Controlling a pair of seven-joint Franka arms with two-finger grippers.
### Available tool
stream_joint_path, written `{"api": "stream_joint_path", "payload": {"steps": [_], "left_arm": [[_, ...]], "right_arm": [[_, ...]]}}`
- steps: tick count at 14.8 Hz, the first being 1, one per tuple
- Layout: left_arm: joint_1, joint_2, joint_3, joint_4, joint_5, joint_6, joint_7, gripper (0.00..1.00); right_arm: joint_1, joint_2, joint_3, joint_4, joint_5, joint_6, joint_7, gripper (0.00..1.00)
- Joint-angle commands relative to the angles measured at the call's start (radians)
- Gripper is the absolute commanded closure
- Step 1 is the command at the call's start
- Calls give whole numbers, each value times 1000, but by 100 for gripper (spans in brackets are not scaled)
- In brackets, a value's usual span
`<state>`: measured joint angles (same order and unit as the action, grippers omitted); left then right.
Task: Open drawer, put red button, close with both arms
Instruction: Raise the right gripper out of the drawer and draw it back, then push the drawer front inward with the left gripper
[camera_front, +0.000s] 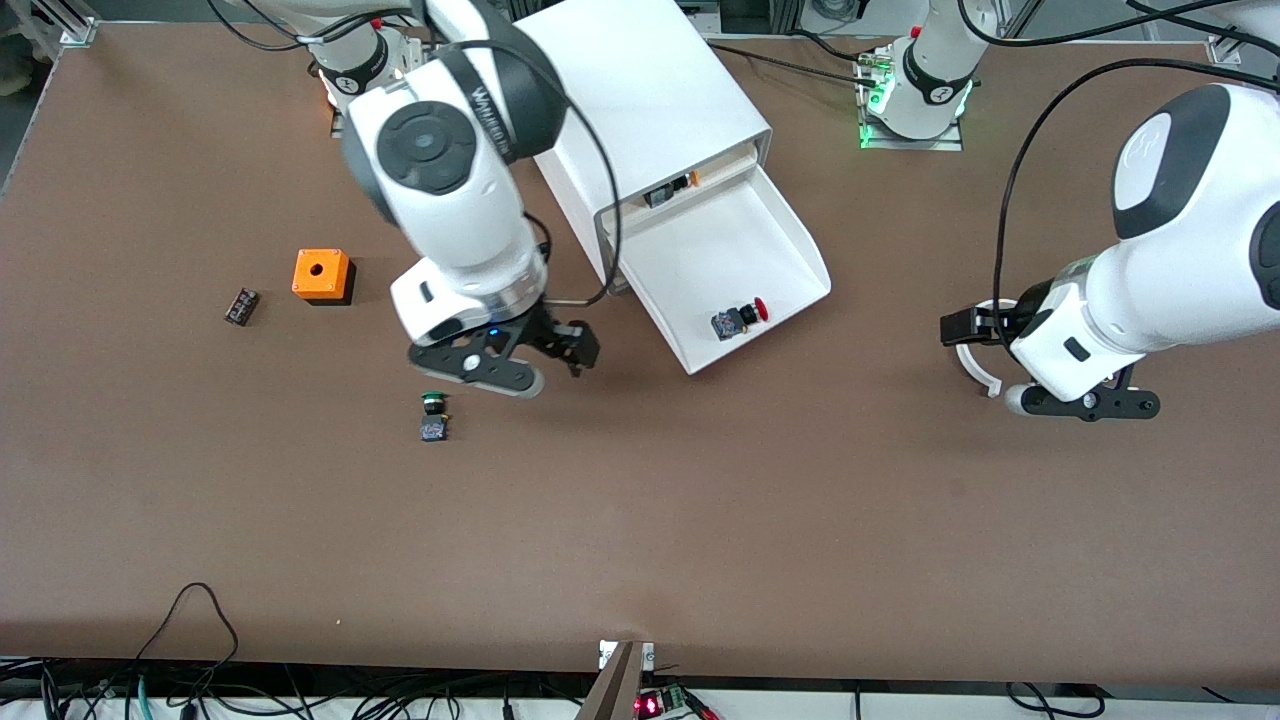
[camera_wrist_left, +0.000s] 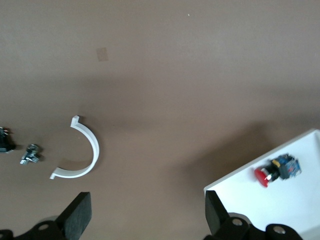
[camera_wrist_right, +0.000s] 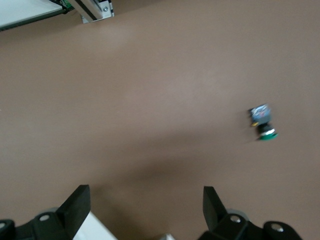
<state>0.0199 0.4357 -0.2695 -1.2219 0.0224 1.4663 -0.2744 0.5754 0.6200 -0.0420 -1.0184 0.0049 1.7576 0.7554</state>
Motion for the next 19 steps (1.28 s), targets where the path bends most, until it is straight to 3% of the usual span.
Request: {"api": "stream_joint_path", "payload": {"steps": [1,5,10,13,15,17,19], "left_arm": [[-8,-12,-27,-56,-12,71,-116,0],[-58,-11,-27,-131,-12,181,-261,0],[-78,-6,-31,-269,-12,373,-388,0],[-112,-6,-31,-344,-10,475,-462,0],[-133,1,-31,-379,-10,515,-503,0],[-156,-2,-31,-436,-7,584,-545,0],[-179,3,-31,-467,-1,603,-559,0]], "right_arm": [[-46,-52,-21,-31,7,-73,-181,0],[-150,-135,-36,-110,9,-118,-385,0],[-189,-262,-104,-265,9,-115,-456,0],[-236,-327,-102,-345,7,-104,-462,0],[-300,-368,-61,-383,3,-115,-479,0],[-400,-425,31,-449,0,-102,-484,0],[-445,-497,47,-541,0,-63,-508,0]]}}
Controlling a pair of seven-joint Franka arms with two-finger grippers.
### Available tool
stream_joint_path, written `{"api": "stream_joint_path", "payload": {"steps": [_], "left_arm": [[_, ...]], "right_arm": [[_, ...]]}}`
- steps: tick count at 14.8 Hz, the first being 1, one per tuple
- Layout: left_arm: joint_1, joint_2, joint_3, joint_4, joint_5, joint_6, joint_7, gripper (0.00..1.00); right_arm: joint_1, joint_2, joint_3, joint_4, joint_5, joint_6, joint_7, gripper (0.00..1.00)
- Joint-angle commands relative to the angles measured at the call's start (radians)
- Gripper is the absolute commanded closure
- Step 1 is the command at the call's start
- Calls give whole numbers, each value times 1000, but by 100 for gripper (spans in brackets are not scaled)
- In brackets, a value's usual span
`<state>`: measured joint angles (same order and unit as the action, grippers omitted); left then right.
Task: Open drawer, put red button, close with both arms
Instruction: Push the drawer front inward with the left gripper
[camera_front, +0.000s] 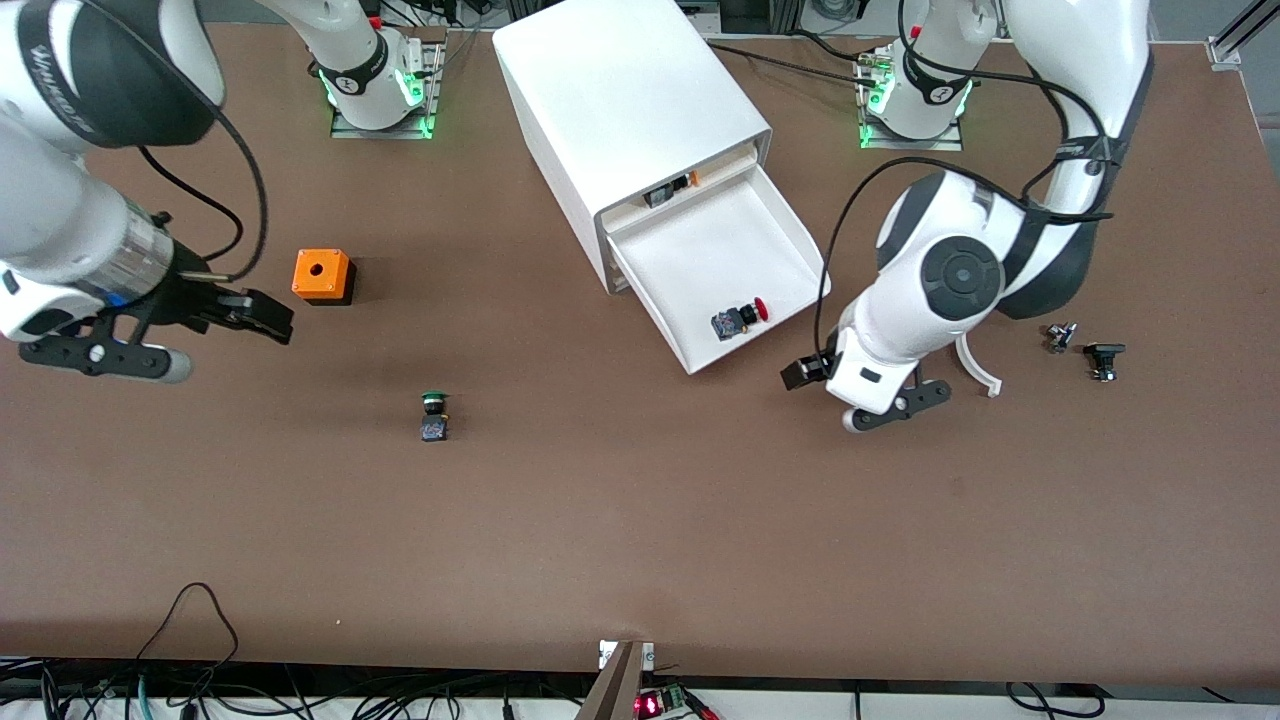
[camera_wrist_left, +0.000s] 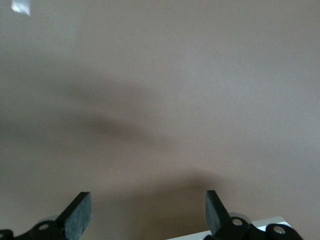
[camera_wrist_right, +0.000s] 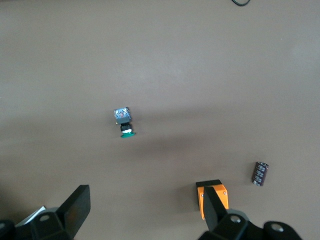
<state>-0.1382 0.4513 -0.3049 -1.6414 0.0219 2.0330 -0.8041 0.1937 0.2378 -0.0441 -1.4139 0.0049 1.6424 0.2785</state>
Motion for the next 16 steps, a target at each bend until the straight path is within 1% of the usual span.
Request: {"api": "stream_joint_path", "payload": {"steps": [1,3,7,12,13,15,16], "left_arm": [[-23,-13,3,-67,0,58,-29,0],[-41,-14,3,-113,0,123,-32,0],[-84,-16,3,-210,0,257,-110,0],[-95,-26,-2,-247,0,269,-130,0],[-90,-26,-19,-248,-2,262,-133,0],[-81,-35,-40,-276,-13,260,-136,0],[-83,-43,-54,-287,-14,260,-153,0]], "right_arm": [[-88,-158,61,-201,1,85,-56,0],[-164,-248,113,-324,4,151,-99,0],[-171,-360,116,-463,6,194,-104,0],[-169,-350,109,-445,3,192,-105,0],[-169,-339,109,-432,3,186,-110,0],[-168,-304,110,-380,1,179,-120,0],[-168,-281,113,-338,1,130,-148,0]]}}
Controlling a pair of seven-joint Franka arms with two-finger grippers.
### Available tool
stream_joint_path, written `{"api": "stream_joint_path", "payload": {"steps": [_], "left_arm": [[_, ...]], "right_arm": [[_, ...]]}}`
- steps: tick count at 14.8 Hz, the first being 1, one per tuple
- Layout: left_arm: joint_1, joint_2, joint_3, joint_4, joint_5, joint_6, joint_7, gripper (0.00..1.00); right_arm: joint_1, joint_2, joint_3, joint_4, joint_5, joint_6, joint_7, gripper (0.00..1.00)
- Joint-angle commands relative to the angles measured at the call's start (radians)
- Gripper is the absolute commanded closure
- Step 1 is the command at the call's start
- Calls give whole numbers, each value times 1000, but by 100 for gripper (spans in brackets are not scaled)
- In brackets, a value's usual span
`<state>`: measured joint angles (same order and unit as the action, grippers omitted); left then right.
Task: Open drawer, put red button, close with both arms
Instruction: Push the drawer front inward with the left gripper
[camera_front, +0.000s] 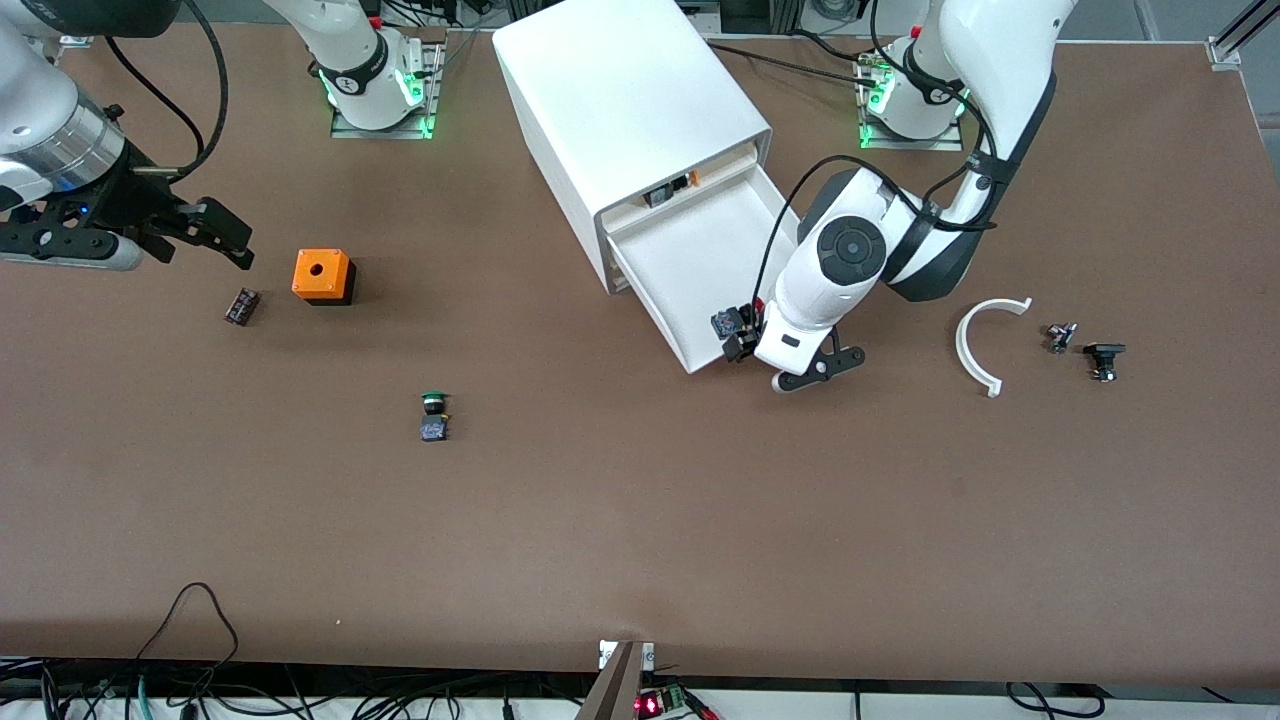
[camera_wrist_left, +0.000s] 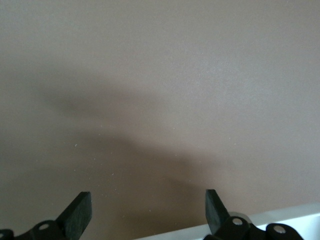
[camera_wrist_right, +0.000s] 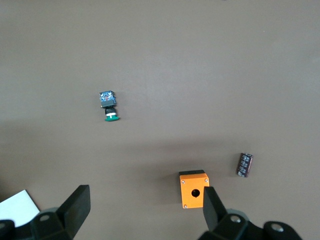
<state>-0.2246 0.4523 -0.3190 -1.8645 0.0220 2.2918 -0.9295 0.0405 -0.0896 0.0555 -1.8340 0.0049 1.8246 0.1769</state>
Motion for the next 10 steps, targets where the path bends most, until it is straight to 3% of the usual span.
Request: {"api": "stream_joint_path", "payload": {"steps": [1,10], "left_arm": [[7,-50,-64,-67,-14,0,-55,0],[30,-84,-155,-90,-45,-78,-103,0]], "right_arm": [[-14,66,13,123,4,-101,-81,0],[-18,108,13,206,0,-140,-80,0]]}}
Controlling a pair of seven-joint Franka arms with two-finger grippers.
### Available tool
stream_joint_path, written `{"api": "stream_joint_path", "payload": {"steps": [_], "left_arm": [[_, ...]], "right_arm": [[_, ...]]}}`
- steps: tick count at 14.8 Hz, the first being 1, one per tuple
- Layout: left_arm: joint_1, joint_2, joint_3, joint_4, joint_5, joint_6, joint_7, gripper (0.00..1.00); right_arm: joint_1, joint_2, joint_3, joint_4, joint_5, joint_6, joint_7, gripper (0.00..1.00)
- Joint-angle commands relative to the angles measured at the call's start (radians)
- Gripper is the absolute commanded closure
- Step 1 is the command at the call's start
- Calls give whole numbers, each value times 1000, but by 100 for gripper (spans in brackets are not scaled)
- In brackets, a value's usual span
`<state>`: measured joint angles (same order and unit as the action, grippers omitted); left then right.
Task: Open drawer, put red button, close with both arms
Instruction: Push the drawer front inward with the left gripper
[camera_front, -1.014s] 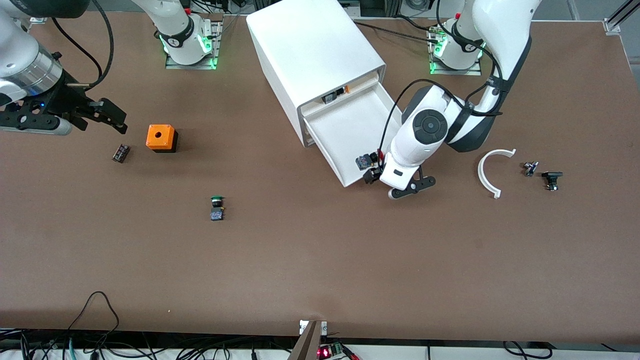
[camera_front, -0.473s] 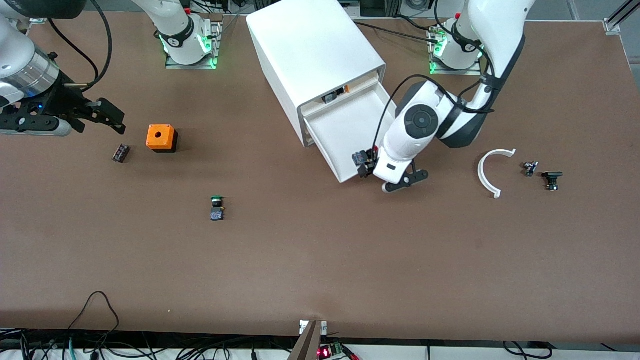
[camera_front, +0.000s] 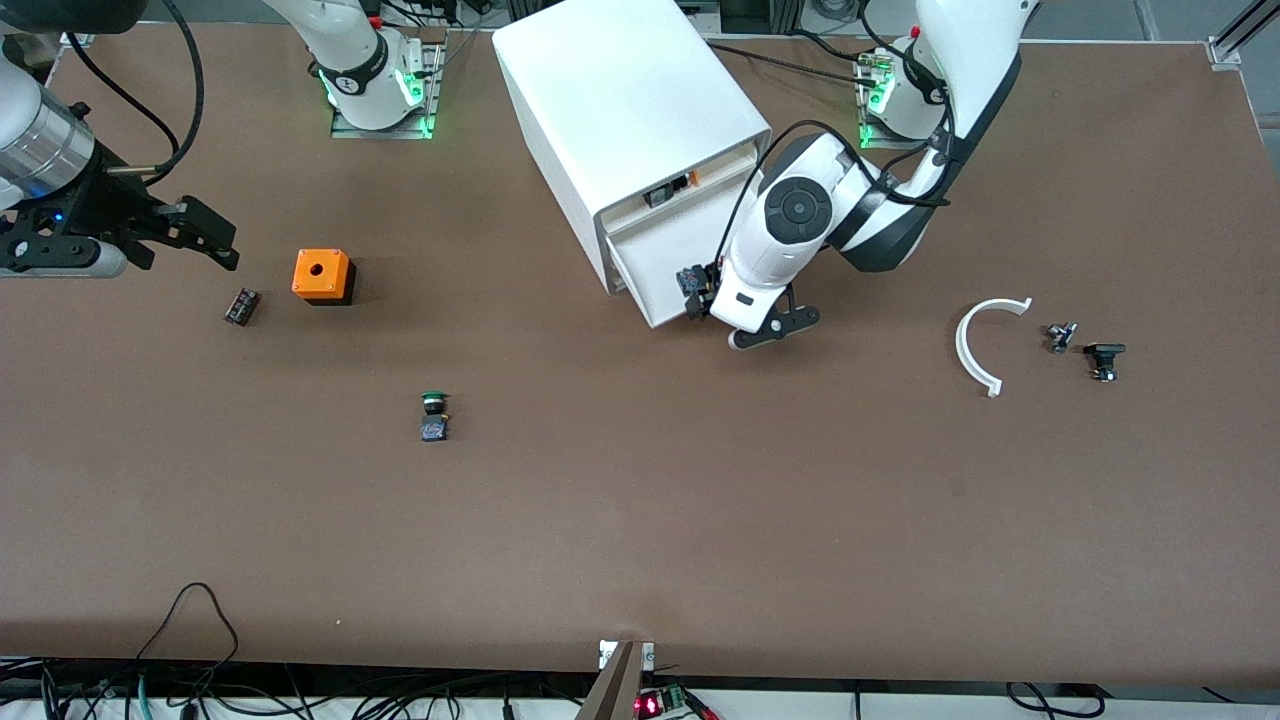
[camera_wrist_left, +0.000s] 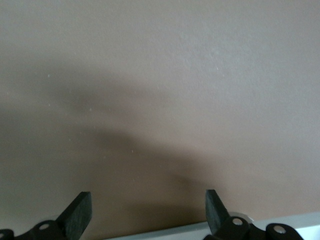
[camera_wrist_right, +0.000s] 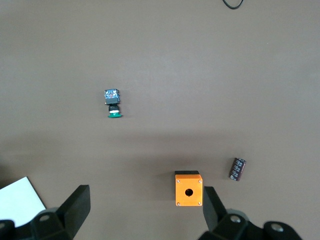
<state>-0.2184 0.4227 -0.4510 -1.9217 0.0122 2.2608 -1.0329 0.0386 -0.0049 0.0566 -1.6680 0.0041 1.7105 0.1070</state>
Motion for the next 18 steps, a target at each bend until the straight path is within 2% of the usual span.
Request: {"api": "stream_joint_path", "payload": {"steps": [1,8,12,18], "left_arm": [[24,-56,-31,-33,-47,-67,1,0],[17,-47,-104,-54,-83,-69,-35,0],[10,-47,-117,-60,-133,-69,-35,0],[5,-36,-155,-62,-147,-72,-71,0]], "right_arm": [[-16,23,11,40,1,-26,-16,0],[-19,25,11,37,4,-26,-16,0],[-17,25,9,37,2,-26,-4,0],[-17,23,9,33,-1,-26,-3,0]]}}
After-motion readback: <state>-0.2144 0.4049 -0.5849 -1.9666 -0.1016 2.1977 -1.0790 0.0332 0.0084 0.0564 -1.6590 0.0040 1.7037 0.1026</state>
